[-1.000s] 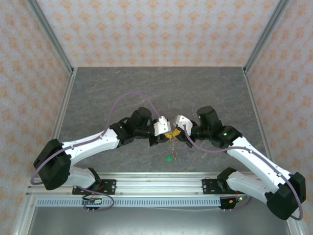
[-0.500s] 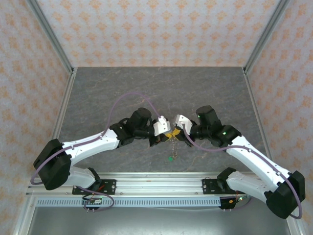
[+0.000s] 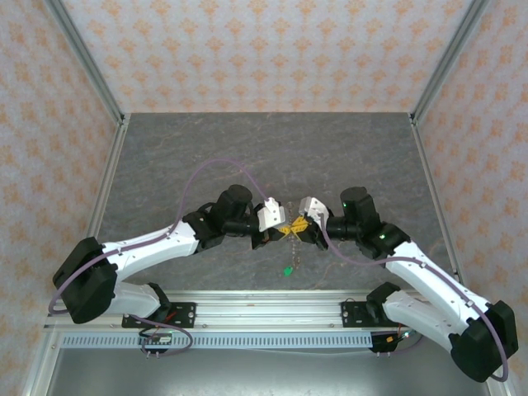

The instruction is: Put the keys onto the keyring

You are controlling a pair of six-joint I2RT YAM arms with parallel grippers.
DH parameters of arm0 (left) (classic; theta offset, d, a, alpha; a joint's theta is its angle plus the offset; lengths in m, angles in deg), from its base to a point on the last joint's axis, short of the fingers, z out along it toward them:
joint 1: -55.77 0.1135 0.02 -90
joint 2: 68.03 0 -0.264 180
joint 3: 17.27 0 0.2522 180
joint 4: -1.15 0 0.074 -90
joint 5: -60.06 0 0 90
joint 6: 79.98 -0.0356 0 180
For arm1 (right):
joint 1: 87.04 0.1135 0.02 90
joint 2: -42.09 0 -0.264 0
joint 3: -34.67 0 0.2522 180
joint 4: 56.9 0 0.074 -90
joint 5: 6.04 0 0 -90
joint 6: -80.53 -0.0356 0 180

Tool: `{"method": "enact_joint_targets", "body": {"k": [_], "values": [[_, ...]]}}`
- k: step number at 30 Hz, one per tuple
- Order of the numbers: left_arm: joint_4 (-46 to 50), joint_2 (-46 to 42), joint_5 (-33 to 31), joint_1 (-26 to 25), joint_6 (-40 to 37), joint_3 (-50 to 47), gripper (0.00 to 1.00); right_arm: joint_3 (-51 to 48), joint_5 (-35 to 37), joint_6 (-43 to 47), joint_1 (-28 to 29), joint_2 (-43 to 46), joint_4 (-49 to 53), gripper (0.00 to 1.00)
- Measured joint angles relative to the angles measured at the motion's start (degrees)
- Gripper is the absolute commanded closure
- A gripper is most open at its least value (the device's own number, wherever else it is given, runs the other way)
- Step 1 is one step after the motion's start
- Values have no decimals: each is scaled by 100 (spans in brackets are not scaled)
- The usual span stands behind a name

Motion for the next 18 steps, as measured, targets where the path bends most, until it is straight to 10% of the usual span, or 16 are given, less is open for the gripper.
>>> {"method": "enact_joint_targets", "body": {"k": [18], "values": [[-7,-13,-199,7,-42,79,79,380,181,203,-2,-293,656,100]]}}
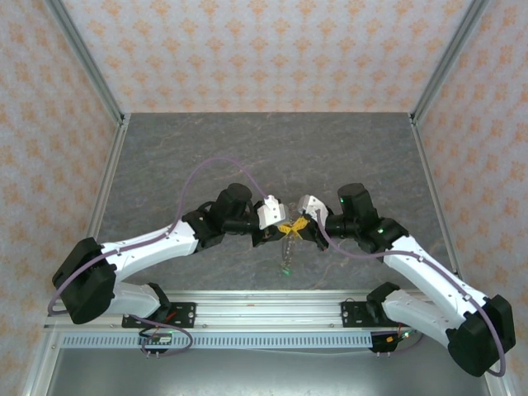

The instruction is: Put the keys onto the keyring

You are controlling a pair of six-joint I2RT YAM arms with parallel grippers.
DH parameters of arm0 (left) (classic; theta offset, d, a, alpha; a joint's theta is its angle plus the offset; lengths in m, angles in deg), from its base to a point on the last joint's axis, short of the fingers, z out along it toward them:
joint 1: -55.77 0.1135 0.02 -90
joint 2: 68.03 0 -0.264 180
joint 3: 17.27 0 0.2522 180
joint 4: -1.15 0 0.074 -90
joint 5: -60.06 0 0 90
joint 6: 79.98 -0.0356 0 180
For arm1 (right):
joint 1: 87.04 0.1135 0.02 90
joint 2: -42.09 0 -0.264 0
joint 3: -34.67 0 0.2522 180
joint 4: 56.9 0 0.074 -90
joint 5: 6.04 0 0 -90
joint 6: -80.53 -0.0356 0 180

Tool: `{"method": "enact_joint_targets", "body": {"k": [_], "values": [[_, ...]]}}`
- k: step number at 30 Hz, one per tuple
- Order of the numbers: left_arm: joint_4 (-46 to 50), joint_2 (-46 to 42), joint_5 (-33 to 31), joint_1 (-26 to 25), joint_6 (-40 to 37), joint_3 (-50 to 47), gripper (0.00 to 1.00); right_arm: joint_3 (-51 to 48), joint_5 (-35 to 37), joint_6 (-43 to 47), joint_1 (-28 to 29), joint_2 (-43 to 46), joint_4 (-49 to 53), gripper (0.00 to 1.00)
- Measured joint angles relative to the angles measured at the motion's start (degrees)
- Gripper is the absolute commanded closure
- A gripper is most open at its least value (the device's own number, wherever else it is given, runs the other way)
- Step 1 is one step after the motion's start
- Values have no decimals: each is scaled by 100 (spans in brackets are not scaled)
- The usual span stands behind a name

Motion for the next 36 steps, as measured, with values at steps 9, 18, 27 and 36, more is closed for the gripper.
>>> {"method": "enact_joint_targets", "body": {"k": [9,18,27,36], "values": [[203,2,0,0,-87,98,85,212,245,181,157,-11,313,100],[483,2,4,-2,-280,205,100,208,321,179,197,24,317,97],[162,0,50,-11,-107,35,100,-328,382,72,197,339,-317,91],[28,0,68,-7,20,-72,100,-702,341,-221,166,404,-951,87]]}}
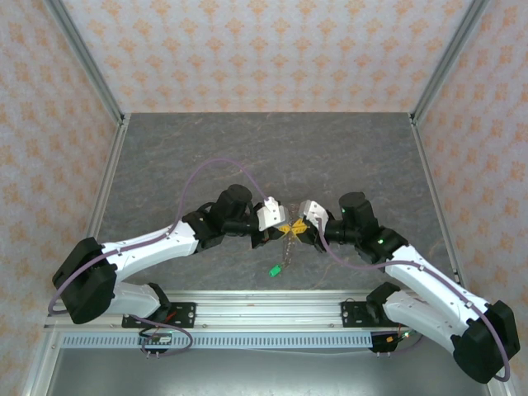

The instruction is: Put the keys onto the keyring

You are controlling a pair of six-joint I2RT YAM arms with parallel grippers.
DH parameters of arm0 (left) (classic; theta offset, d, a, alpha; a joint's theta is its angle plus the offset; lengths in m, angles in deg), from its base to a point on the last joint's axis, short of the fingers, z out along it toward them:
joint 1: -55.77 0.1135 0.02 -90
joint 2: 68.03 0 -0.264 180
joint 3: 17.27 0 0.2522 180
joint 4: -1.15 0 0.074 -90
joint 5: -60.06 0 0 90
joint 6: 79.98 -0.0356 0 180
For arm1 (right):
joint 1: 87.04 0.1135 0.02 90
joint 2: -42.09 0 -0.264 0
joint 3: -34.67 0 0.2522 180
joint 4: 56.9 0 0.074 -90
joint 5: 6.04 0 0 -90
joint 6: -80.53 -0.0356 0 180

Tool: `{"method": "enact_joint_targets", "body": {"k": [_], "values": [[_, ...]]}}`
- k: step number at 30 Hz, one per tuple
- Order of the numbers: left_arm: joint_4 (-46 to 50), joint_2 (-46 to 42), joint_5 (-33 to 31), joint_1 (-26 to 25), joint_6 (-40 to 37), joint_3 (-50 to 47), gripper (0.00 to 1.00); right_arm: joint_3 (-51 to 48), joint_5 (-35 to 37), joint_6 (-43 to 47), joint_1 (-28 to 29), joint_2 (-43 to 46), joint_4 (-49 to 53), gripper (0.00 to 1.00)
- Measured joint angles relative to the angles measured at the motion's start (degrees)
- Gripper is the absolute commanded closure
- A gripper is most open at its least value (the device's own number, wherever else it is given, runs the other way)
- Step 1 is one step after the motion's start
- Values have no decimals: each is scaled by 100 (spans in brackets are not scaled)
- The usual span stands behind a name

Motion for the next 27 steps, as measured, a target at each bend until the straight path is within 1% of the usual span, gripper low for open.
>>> {"method": "enact_joint_targets", "body": {"k": [3,9,17,20,22,25,27], "values": [[-39,0,9,9,52,0,100,-28,-46,-33,-46,0,-83,89],[-48,0,24,39,68,0,100,-55,-131,-72,-98,0,-157,97],[-44,2,-4,39,50,7,100,-55,-151,-125,-111,-2,-175,100],[-44,2,-31,37,52,7,96,-55,-149,-129,-111,0,-179,100],[-44,2,-50,37,50,7,90,-55,-146,-138,-111,-7,-184,100],[-44,2,-72,37,48,7,89,-55,-146,-138,-109,-7,-195,100],[-39,2,-92,37,46,13,84,-55,-146,-122,-109,-7,-190,100]]}}
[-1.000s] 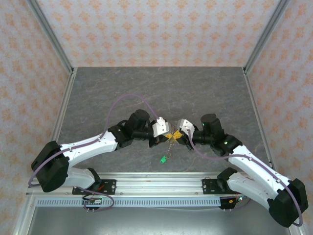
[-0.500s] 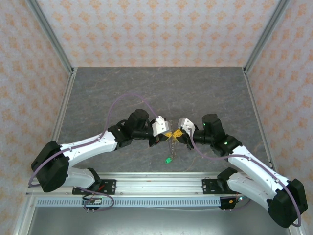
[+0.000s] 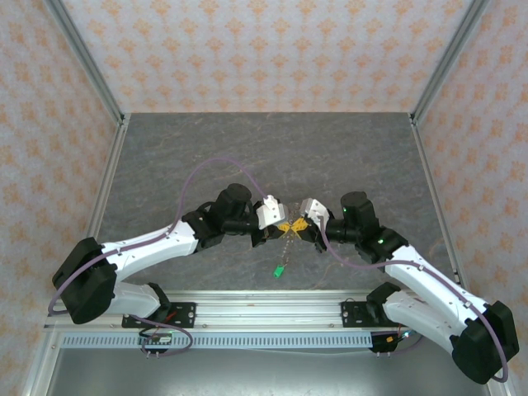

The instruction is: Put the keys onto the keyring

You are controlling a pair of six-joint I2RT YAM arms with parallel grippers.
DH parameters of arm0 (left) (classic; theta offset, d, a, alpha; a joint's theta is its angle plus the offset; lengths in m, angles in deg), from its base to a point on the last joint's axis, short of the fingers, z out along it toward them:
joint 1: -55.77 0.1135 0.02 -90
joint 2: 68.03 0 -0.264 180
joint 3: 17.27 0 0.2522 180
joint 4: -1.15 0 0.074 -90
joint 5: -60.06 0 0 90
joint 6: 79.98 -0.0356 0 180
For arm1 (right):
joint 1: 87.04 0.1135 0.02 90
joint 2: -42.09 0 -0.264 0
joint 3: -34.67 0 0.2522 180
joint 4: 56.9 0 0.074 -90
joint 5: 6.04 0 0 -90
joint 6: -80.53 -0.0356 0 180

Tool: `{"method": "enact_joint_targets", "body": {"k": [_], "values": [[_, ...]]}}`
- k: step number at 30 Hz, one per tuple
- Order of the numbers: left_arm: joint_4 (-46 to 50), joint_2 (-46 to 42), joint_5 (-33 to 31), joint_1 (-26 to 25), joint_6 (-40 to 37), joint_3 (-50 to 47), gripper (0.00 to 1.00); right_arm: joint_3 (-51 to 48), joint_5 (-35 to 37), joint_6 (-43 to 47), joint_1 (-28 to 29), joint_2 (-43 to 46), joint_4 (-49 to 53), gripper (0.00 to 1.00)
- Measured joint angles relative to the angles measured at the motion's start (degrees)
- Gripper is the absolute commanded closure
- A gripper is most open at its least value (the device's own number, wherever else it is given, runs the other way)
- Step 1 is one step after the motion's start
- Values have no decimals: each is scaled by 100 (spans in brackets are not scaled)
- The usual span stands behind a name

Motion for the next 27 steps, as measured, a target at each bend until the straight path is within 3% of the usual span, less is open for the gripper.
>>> {"method": "enact_joint_targets", "body": {"k": [19,27], "values": [[553,46,-57,-4,-400,378,78,179,-4,166,0,-173,195,100],[874,205,-105,-4,-614,575,82,229,-15,223,0,-195,304,100]]}}
